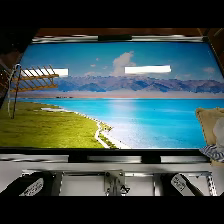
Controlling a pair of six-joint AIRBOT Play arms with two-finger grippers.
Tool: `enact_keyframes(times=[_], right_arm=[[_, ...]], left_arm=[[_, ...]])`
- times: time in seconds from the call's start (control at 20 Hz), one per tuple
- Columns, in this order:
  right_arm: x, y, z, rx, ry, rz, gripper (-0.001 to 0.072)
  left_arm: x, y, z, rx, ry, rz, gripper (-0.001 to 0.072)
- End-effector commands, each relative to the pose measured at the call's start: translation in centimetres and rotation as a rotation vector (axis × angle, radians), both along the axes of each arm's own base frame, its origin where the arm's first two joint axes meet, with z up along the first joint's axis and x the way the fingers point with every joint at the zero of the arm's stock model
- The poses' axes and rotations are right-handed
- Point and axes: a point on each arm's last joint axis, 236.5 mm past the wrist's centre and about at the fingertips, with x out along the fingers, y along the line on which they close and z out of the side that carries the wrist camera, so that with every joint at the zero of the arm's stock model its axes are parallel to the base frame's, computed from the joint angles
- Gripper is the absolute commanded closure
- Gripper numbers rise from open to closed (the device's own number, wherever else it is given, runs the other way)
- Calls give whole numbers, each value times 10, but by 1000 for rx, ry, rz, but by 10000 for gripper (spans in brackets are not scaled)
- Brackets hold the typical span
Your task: Fold the shirts.
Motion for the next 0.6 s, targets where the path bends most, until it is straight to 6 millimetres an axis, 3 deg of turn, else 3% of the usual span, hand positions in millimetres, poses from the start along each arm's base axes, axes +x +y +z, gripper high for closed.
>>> enact_keyframes(times=[0.0, 0.2, 0.25, 0.35, 0.55], right_arm=[[19, 27, -55, 257, 60, 120, 201], [109, 78, -97, 492, -18, 497, 201], [124, 90, -104, 525, -10, 548, 201], [147, 112, -120, 578, 62, 623, 201], [212, 176, -156, 652, 218, 841, 201]], left_arm=[[10, 0, -11, -14, 43, 0, 176], [15, -1, -20, 2, 64, -8, 190], [16, 1, -25, 27, 65, 3, 252], [17, 4, -38, 91, 77, 12, 258], [25, 16, -76, 204, 195, 81, 265]])
